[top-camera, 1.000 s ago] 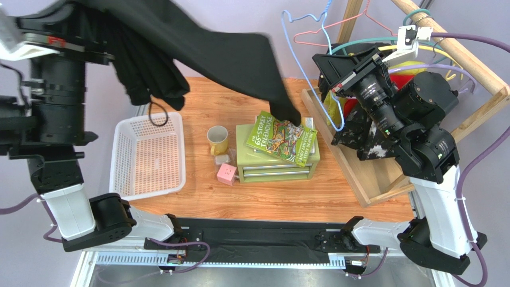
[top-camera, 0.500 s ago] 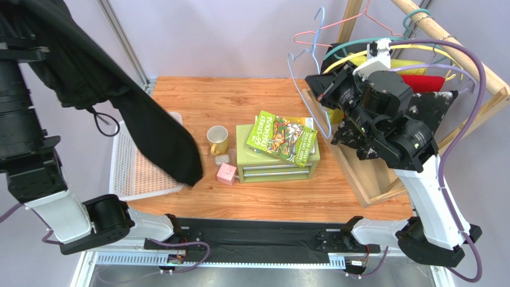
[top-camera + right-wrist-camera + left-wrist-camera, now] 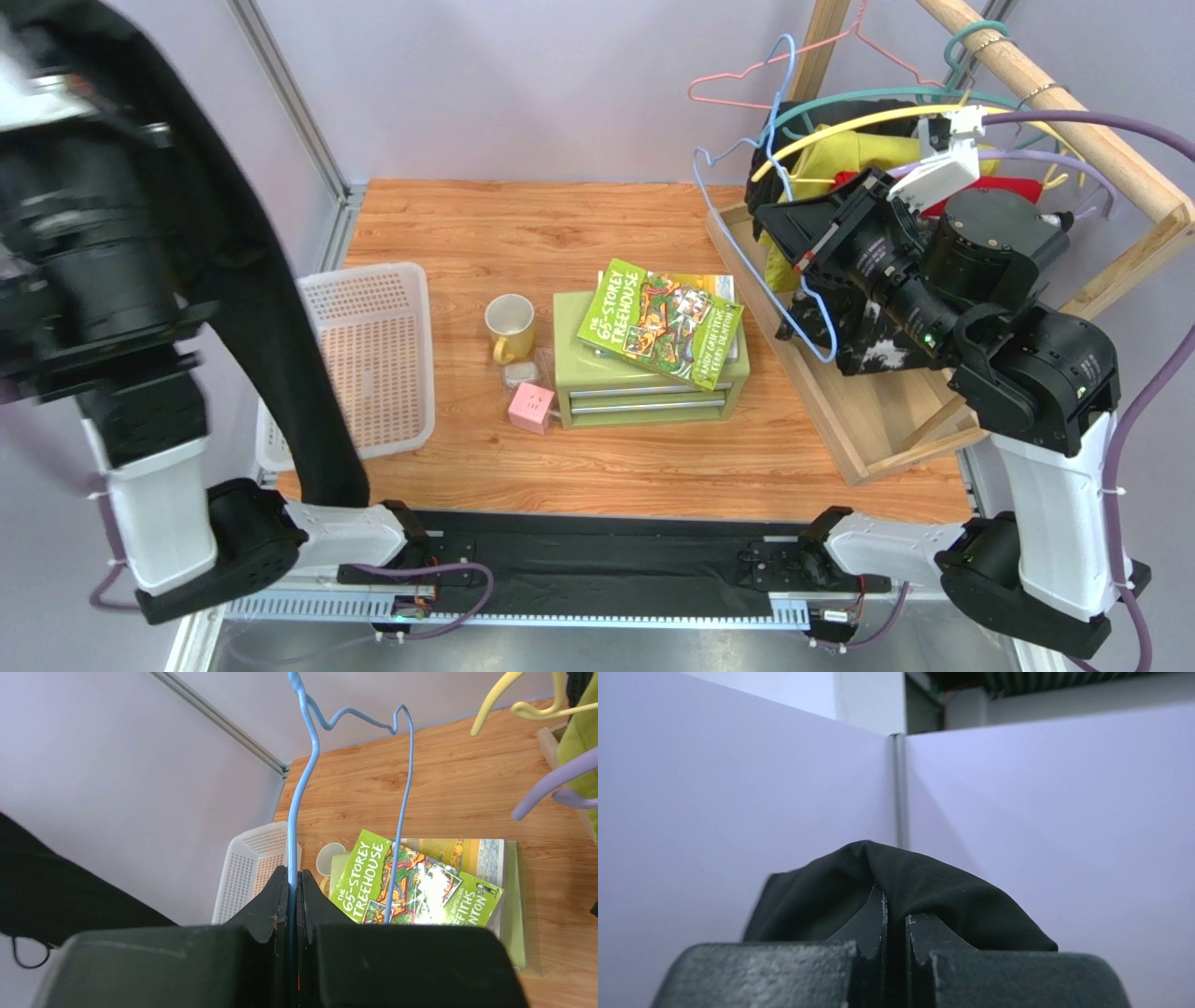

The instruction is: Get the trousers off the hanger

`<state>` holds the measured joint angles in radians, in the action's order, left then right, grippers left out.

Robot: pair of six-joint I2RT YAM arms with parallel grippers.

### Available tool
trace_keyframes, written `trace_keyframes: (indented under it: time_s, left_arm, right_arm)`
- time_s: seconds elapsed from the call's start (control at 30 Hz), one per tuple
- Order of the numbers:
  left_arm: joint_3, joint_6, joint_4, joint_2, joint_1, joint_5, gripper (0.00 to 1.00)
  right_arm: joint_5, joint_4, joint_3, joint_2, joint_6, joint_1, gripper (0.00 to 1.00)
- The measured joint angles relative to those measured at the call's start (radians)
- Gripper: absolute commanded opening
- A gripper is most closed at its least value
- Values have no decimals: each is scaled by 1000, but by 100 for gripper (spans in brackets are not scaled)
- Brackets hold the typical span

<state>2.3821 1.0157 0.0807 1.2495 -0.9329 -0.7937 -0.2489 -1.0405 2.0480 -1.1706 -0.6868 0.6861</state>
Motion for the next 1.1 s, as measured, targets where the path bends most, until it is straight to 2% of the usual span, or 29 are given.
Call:
trace_keyframes:
  time_s: [0.13,0.23,0.33,0.43,0.57,0.73,0.93,1.1]
  left_arm:
    - [-106,-207,-210,18,352,28,0]
    - [-123,-377,-379,65,589,51,0]
    - [-141,-531,-520,128,762,87,0]
    - [-173,-645,-630,161,883,130,0]
    - [-162,-707,-698,193,953,166,0]
    - [37,-721,-679,266,961,203,0]
    - [206,-692,-528,282,961,224,0]
    - [238,-641,-324,275,964,248,0]
  right_arm:
    - [47,-26,0,-9,2,0,0]
    - [66,-41,0,-29,8,0,0]
    - [76,-63,6,-56,24,0,0]
    - [85,-88,29,-84,41,-7,0]
    - [105,-104,56,-103,64,-37,0]
    - [143,-112,68,-118,79,-81,0]
    - [217,-134,57,-144,82,-145,0]
    - [270,-134,49,-172,80,-175,0]
